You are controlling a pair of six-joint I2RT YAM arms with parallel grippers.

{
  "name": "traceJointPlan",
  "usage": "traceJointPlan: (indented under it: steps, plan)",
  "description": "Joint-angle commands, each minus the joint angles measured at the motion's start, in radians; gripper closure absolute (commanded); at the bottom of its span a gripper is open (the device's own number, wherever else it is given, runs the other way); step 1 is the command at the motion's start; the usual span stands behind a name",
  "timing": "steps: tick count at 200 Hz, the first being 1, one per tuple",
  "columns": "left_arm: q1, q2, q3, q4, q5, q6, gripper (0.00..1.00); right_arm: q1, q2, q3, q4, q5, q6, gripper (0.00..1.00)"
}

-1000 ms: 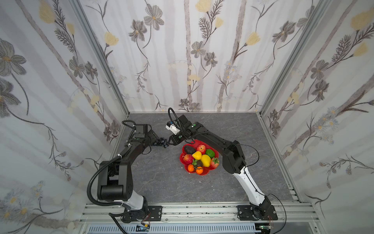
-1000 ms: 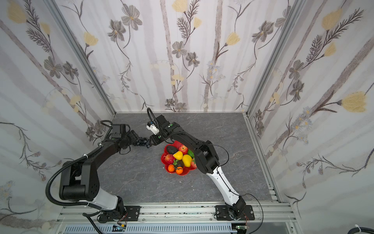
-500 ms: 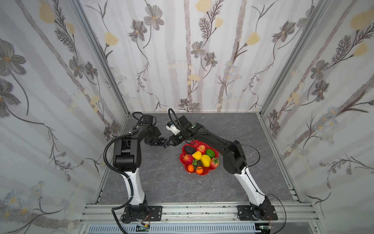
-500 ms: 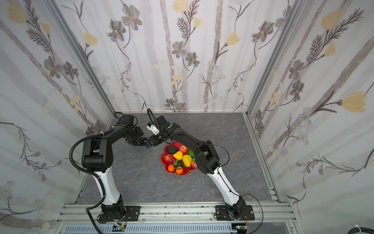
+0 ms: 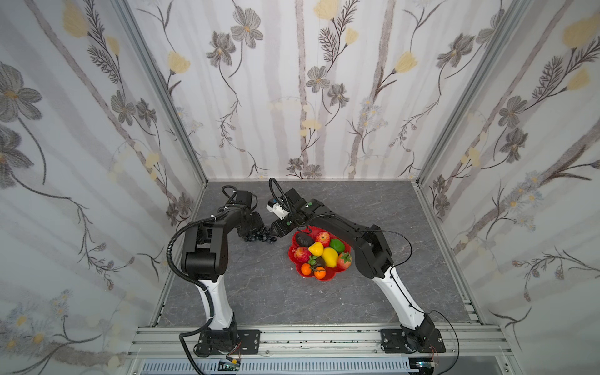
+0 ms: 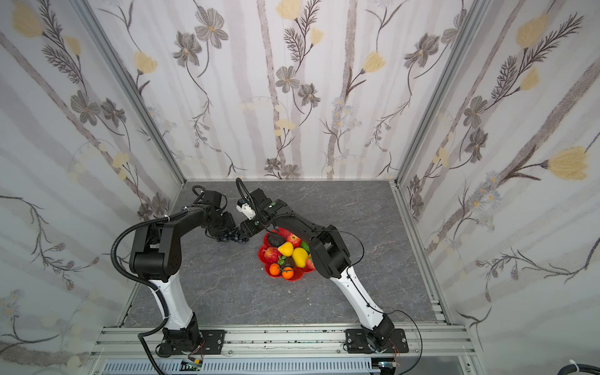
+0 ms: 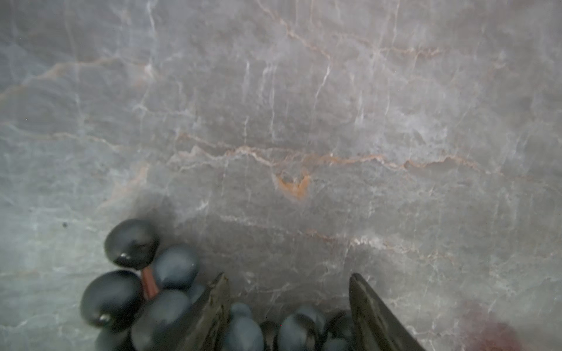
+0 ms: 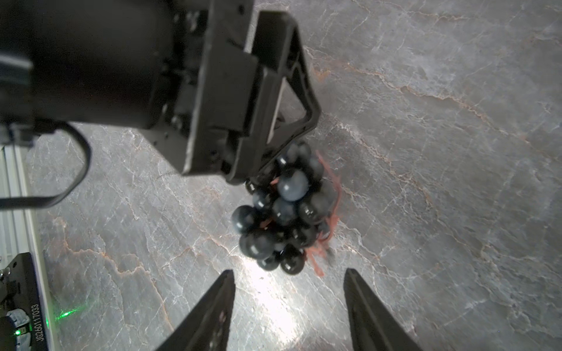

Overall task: Arrange fruit in a fruit bowl
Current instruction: Move the fruits to the middle-left of the table.

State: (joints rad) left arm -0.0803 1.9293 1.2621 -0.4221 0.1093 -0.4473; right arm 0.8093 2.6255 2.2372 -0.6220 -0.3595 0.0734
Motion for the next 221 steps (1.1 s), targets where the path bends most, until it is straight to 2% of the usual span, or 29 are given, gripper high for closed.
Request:
traceJointPlan:
  steps: [1,33,90,129,221]
  plan:
    - [-0.01,-0.048,-0.06,-0.008,0.018,0.001,0.37,0.001,0.009,0.0,0.03,-0.003,-0.018,0.41]
    - [-0.013,-0.107,-0.135,0.015,0.002,-0.011,0.37,0.007,0.015,0.0,0.024,-0.025,-0.027,0.44]
    - [-0.012,-0.186,-0.233,0.053,-0.049,-0.032,0.37,0.024,0.013,-0.006,-0.018,-0.022,-0.057,0.62]
    - [-0.012,-0.208,-0.278,0.078,-0.054,-0.042,0.37,0.025,0.013,-0.019,-0.008,-0.006,-0.048,0.7]
    - [-0.013,-0.232,-0.305,0.085,-0.059,-0.044,0.37,0.03,0.014,-0.02,-0.007,0.001,-0.031,0.75]
